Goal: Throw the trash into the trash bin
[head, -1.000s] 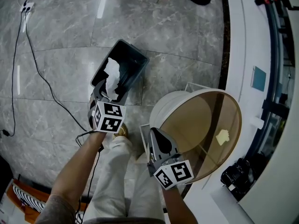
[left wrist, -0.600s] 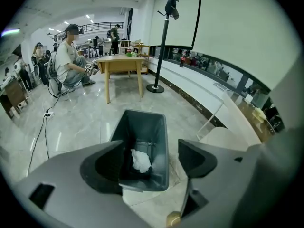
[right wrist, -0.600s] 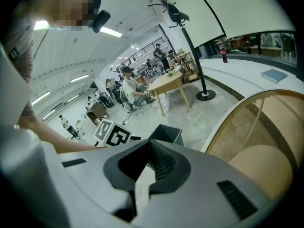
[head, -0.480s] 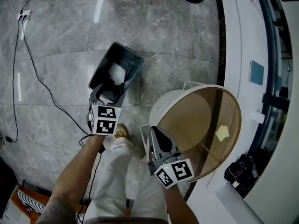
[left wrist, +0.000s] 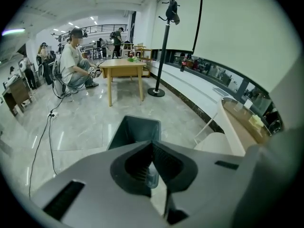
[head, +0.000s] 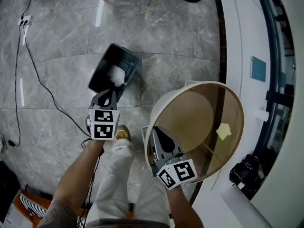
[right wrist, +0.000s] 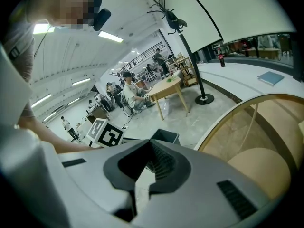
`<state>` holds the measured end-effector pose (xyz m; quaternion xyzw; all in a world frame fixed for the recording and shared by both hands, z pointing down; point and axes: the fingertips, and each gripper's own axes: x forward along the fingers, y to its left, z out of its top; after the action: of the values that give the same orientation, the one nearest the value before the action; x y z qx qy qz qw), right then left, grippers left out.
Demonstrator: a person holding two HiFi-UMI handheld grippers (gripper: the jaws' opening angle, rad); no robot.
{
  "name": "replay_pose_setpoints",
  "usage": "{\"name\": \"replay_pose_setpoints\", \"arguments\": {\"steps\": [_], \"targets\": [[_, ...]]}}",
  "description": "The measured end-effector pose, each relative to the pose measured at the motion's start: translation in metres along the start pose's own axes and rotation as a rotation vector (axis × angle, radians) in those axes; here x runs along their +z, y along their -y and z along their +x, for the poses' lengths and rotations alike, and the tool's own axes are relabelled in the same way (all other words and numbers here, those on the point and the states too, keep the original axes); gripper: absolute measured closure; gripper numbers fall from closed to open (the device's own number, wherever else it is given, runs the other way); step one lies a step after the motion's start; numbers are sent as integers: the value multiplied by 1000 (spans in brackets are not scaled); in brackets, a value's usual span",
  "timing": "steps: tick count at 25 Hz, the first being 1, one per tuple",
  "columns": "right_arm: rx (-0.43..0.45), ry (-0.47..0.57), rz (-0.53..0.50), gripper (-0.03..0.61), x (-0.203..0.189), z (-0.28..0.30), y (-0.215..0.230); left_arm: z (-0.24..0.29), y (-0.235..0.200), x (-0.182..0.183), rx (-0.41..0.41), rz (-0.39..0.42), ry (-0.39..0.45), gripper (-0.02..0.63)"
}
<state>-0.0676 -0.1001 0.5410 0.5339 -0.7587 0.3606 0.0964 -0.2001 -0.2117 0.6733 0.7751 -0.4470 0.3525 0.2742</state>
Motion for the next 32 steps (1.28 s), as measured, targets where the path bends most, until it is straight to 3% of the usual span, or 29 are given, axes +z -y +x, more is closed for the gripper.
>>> {"name": "replay_pose_setpoints", "arguments": {"steps": [7,15,32], "targets": [[-17,17,5,560,5,-29,21,-13,39,23,-17,16,46,595],[-76,63,31,560,11,-92,63,-24,122,42,-85,73,65,595],[-239,183,122,560,3,-256,197,-26,360,51,-270,206,64,595]]}}
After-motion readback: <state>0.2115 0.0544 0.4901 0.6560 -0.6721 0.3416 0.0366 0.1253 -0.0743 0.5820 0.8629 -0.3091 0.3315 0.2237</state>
